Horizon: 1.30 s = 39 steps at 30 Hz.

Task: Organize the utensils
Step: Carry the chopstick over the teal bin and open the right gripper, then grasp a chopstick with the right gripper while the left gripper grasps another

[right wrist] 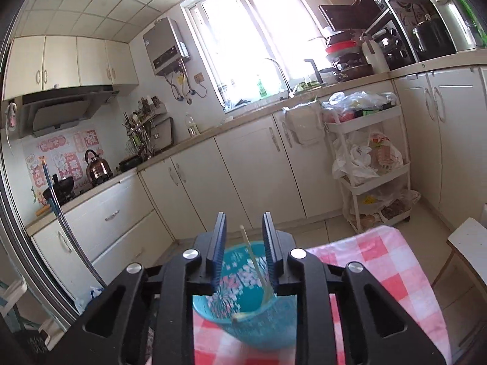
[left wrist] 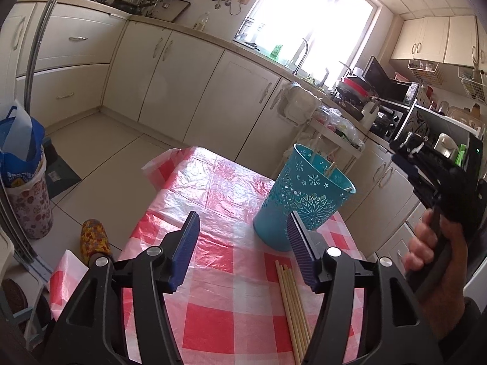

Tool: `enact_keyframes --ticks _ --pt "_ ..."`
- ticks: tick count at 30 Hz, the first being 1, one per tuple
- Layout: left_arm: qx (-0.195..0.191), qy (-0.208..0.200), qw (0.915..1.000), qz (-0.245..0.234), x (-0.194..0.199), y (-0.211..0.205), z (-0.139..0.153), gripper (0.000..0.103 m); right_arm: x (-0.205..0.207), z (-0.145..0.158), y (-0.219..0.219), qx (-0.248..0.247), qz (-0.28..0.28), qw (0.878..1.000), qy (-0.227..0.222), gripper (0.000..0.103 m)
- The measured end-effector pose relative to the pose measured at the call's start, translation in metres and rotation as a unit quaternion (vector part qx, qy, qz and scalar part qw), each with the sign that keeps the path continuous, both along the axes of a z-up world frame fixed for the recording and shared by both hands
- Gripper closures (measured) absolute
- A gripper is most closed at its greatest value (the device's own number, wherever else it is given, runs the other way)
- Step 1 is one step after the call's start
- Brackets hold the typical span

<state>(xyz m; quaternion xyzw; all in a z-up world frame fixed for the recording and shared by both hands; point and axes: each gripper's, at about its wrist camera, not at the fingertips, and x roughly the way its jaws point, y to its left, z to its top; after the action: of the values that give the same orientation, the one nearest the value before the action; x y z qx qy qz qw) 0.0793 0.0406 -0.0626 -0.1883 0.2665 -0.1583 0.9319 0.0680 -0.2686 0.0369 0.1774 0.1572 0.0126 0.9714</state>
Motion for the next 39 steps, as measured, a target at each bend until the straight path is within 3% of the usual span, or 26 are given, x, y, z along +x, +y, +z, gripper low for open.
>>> enact_keyframes --ticks 3,6,12,15,21,26,31,35,39 --pt "0.012 0.013 0.9998 -0.012 -0.005 -0.007 -0.001 0.045 -0.015 -0.046 0.014 -0.032 0.024 0.995 0.09 0.072" --pt "0.021 0.032 0.999 -0.022 -0.009 -0.015 -0.005 0.045 -0.014 -0.1 0.03 -0.052 0.052 0.98 0.184 0.072" --pt "0.044 0.047 0.9972 -0.038 -0.02 -0.028 -0.008 0.044 -0.003 -0.153 0.052 -0.091 0.071 0.959 0.26 0.077" --pt "0.051 0.056 0.9963 -0.041 -0.021 -0.03 -0.012 0.042 -0.002 -0.164 0.057 -0.102 0.079 0.953 0.274 0.08" --pt "0.056 0.068 0.9951 -0.045 -0.016 -0.037 -0.018 0.042 -0.005 -0.161 0.051 -0.078 0.086 0.958 0.264 0.08" --pt "0.058 0.074 0.9943 -0.05 -0.014 -0.044 -0.021 0.042 -0.002 -0.165 0.058 -0.104 0.088 0.951 0.277 0.08" --pt "0.069 0.078 0.9925 -0.065 -0.011 -0.053 -0.022 0.042 -0.003 -0.165 0.055 -0.127 0.089 0.947 0.28 0.087" --pt "0.098 0.087 0.9875 -0.087 0.002 -0.073 -0.026 0.042 -0.004 -0.165 0.046 -0.126 0.1 0.945 0.285 0.094" --pt "0.134 0.118 0.9769 -0.118 0.025 -0.102 -0.04 0.042 -0.009 -0.165 0.038 -0.149 0.107 0.94 0.288 0.096"
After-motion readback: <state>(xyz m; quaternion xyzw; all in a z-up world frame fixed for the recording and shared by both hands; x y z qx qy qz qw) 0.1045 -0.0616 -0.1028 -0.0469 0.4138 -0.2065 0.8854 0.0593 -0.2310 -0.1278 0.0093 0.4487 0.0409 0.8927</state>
